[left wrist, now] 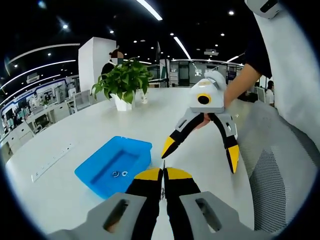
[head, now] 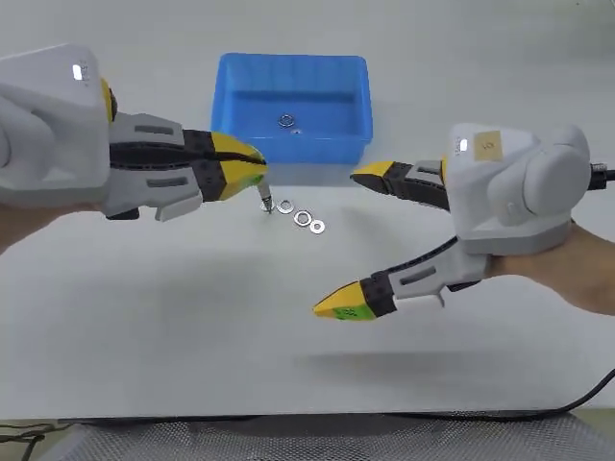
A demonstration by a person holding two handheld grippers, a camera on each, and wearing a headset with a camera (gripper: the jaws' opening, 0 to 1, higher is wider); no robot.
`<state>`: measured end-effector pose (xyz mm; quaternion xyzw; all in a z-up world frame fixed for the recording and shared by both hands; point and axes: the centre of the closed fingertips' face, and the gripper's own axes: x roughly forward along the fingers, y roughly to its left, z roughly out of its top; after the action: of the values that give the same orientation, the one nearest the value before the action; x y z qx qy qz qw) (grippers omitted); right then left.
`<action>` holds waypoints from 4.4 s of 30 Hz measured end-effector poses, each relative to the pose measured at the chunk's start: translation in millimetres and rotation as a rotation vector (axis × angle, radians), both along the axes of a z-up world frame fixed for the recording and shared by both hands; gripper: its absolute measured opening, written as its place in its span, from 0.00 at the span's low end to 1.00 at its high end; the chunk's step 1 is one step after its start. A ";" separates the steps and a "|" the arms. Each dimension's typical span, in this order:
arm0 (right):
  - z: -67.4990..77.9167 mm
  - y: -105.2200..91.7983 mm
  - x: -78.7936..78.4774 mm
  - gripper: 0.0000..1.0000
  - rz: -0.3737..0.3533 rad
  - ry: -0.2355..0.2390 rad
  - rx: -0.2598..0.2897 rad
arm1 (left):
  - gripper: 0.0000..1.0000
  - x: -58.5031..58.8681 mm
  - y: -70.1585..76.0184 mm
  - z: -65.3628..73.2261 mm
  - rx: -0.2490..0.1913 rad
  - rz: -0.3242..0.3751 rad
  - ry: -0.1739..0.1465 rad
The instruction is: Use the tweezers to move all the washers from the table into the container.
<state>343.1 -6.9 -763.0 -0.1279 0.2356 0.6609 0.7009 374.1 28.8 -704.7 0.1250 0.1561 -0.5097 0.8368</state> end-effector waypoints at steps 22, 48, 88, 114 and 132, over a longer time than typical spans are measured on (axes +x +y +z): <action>-13.6 53.3 18.3 0.48 0.228 -0.074 -0.075 | 0.05 2.8 -1.5 -0.6 -0.011 -0.005 0.029; -13.1 62.5 30.1 0.13 0.297 -0.138 -0.110 | 0.05 5.6 -6.7 -1.0 0.007 -0.028 0.043; -5.2 64.8 28.5 0.10 0.255 -0.169 -0.085 | 0.24 3.5 11.4 1.1 -0.008 0.095 0.136; 57.3 56.9 23.2 0.09 0.206 -0.196 -0.070 | 0.77 -27.4 77.3 21.1 -0.042 0.408 0.084; 109.7 61.4 84.1 0.09 0.107 -0.276 -0.022 | 0.99 -45.1 79.7 -0.9 0.027 0.406 0.097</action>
<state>427.2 54.5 -653.4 -0.2375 0.1371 0.6710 0.6889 329.1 108.5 -705.6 0.0775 0.2251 -0.3341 0.9120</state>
